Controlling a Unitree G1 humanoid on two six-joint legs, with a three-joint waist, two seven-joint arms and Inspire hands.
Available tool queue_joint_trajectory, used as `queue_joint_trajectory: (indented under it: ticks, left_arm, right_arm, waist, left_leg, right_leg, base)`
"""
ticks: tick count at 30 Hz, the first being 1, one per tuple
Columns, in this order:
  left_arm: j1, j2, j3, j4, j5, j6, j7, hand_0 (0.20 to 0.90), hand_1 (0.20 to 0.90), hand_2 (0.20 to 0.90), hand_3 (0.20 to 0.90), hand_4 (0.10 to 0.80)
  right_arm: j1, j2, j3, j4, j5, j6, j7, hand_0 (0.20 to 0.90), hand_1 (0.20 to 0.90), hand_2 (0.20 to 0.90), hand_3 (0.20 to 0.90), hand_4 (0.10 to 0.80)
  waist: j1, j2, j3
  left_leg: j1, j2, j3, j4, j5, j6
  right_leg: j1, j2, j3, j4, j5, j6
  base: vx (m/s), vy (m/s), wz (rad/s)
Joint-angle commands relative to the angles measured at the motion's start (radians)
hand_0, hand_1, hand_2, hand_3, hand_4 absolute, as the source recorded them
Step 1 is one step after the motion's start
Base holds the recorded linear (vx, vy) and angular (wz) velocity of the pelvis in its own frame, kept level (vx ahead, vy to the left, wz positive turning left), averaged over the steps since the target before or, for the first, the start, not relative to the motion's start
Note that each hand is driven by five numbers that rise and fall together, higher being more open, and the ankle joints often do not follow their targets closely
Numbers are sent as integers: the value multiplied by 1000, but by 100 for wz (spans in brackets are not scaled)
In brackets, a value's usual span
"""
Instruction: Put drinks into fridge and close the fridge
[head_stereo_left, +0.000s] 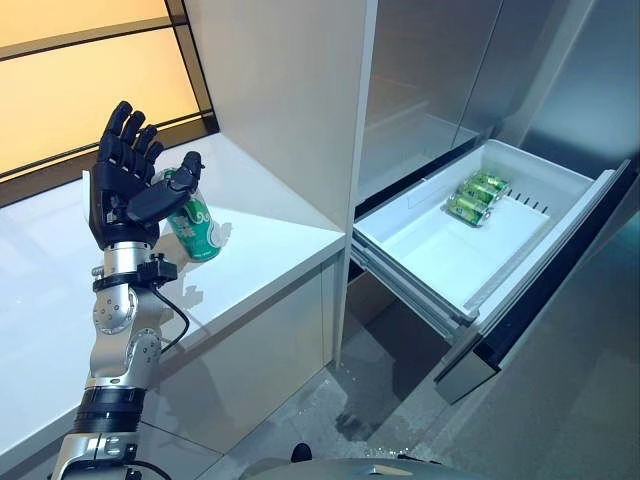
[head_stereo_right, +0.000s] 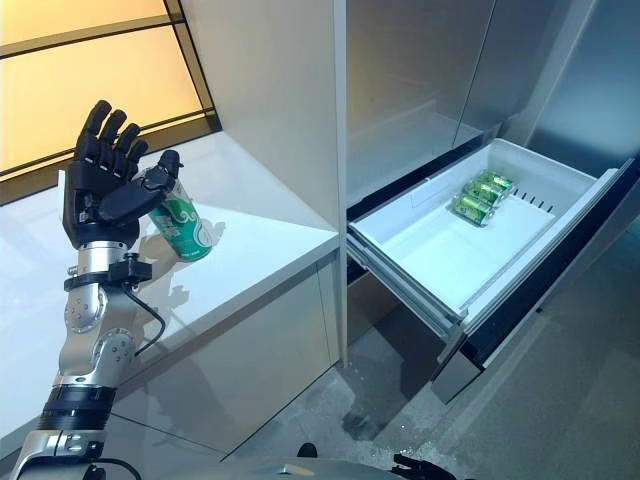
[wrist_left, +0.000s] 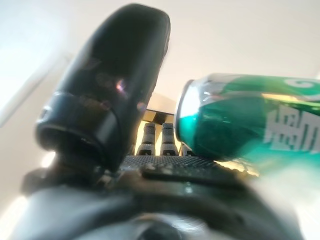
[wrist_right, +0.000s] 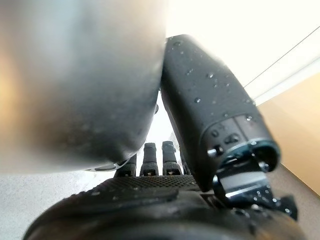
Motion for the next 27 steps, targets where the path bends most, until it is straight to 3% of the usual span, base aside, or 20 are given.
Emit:
queue_joint_trajectory:
  ticks: [1, 13, 27]
  left_arm:
    - [-63, 73, 68, 3, 41, -64, -4, 900, 900, 900, 900, 800]
    - [-73, 79, 54, 25, 69, -38, -14, 900, 900, 900, 900, 800]
    - [-112, 132, 52, 82, 116, -8, 33, 900, 900, 900, 900, 800]
  right_arm:
    - [-36, -16, -11, -12, -18, 5, 25, 900, 900, 900, 900, 800]
    - [-32, -14, -14, -19, -24, 12, 25, 900, 900, 900, 900, 800]
    - [-26, -20, -17, -21, -21, 13, 27, 900, 900, 900, 900, 800]
  waist:
    - [-4, 38, -31]
    - [-16, 41, -29]
    - [-33, 45, -32]
  left_leg:
    - [99, 5, 85, 7, -180, 19]
    - [104, 2, 96, 7, -185, 24]
    - [110, 0, 111, 7, -190, 27]
  right_leg:
    - [-100, -19, 17, 85, 19, 50]
    - [-104, -20, 32, 87, 22, 56]
    - [-106, -20, 46, 86, 25, 61]
  base:
    - [17, 16, -5]
    - [5, 7, -3]
    - [0, 0, 0]
